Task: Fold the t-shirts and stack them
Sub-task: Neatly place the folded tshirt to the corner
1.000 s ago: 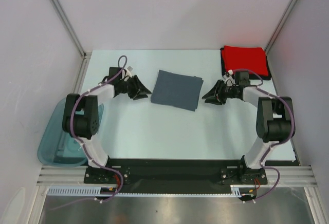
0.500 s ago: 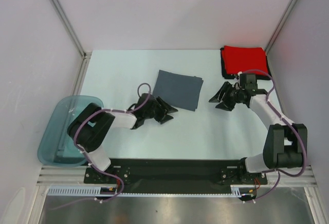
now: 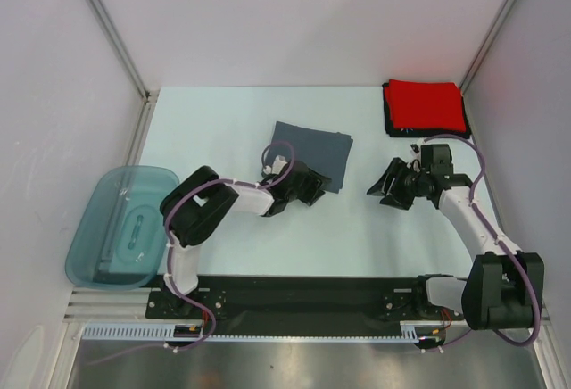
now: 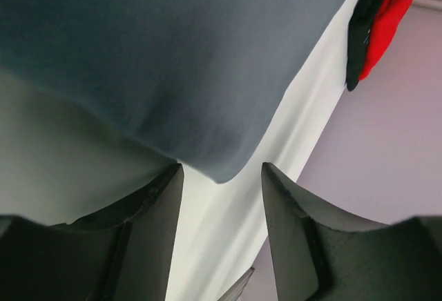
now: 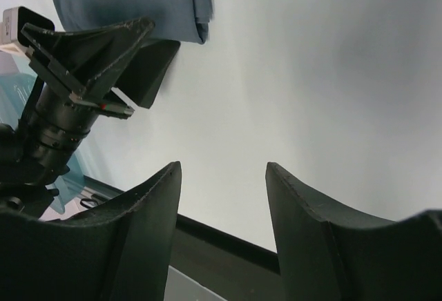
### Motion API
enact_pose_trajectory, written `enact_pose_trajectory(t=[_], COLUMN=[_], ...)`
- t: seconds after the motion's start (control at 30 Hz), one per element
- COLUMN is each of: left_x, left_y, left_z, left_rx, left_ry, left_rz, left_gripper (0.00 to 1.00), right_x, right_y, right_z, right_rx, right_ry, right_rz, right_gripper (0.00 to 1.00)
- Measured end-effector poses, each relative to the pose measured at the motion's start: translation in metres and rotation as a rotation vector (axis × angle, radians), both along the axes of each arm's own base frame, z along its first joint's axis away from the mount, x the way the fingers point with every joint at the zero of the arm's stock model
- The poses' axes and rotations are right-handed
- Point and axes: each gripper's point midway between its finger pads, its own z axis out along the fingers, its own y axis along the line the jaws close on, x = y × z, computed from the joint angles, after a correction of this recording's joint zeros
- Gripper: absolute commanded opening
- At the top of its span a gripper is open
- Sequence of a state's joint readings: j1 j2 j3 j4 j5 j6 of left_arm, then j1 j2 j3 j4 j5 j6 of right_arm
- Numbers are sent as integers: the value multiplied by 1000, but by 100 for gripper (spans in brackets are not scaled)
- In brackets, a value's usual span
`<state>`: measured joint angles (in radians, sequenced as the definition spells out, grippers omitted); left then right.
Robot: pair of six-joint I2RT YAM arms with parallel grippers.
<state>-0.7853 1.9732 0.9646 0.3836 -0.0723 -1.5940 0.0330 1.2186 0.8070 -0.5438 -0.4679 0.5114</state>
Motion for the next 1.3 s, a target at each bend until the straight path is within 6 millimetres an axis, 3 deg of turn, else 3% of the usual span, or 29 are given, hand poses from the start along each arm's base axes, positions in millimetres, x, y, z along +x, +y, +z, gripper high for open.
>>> enact_pose_trajectory(t=[0.17, 0.33, 0.47, 0.5, 0.57, 0.73, 1.03, 1.3], left_x=[7, 2, -2, -3, -5, -4, -1, 5], left_y=[-5, -17, -25, -25, -24, -22, -18, -16], left_z=[-2, -5, -8, -9, -12, -14, -5, 37], left_rx=[33, 43, 44, 47, 53, 53, 13, -73], left_ry=[34, 54, 66, 70, 80, 92, 112, 87], left_rz=[48, 49, 37, 36, 29, 12, -54, -83], left_gripper=[52, 47, 34, 28, 19, 0, 0, 0], right_x=[-3, -1, 4, 5, 10, 33, 94, 113], right_y=[0, 0, 1, 2, 5, 14, 34, 53], right_z=[1, 1, -8, -13, -19, -31, -34, -65], right_rx=[-4, -5, -1, -1, 12, 68, 204, 348], right_ry=[-11, -17, 6, 17, 43, 78, 30, 107], right_rz=[6, 8, 26, 35, 57, 105, 166, 143], right_gripper=[58, 59, 64, 70, 74, 78, 83, 82])
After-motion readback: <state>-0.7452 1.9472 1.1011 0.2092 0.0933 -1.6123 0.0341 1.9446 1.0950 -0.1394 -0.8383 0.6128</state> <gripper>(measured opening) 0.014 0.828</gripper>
